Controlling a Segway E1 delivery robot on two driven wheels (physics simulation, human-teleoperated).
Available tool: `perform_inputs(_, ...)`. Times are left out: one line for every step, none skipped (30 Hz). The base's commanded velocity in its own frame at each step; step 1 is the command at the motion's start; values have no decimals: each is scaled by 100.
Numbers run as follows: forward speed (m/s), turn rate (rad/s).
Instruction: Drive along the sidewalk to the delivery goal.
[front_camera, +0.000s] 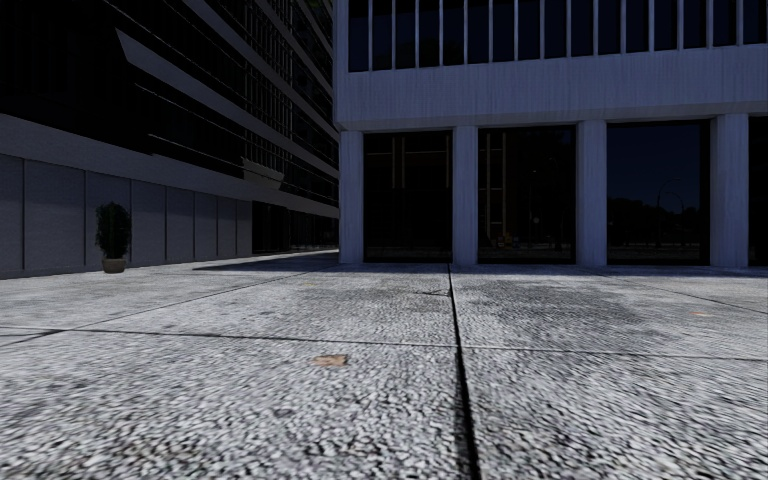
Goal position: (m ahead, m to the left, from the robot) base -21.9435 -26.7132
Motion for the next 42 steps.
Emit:
perform_inputs(0, 0)
perform_inputs(0, 0)
perform_inputs(0, 0)
perform_inputs(0, 0)
perform_inputs(0, 0)
perform_inputs(0, 0)
perform_inputs(0, 0)
perform_inputs(0, 0)
perform_inputs(0, 0)
perform_inputs(0, -65)
perform_inputs(0, -120)
perform_inputs(0, -120)
perform_inputs(0, -120)
perform_inputs(0, -120)
perform_inputs(0, -120)
perform_inputs(0, -120)
perform_inputs(0, -120)
perform_inputs(0, -120)
perform_inputs(0, -120)
perform_inputs(0, -120)
perform_inputs(0, -120)
perform_inputs(0, -120)
perform_inputs(0, -120)
perform_inputs(0, -110)
perform_inputs(0, -105)
perform_inputs(0, -104)
perform_inputs(0, -103)
perform_inputs(0, -103)
perform_inputs(0, -102)
perform_inputs(0, -102)
perform_inputs(0, -102)
perform_inputs(0, -102)
perform_inputs(0, -102)
perform_inputs(0, -102)
perform_inputs(0, -102)
perform_inputs(0, -102)
perform_inputs(0, -102)
perform_inputs(0, -102)
perform_inputs(0, -102)
perform_inputs(0, -102)
perform_inputs(0, -102)
perform_inputs(0, -102)
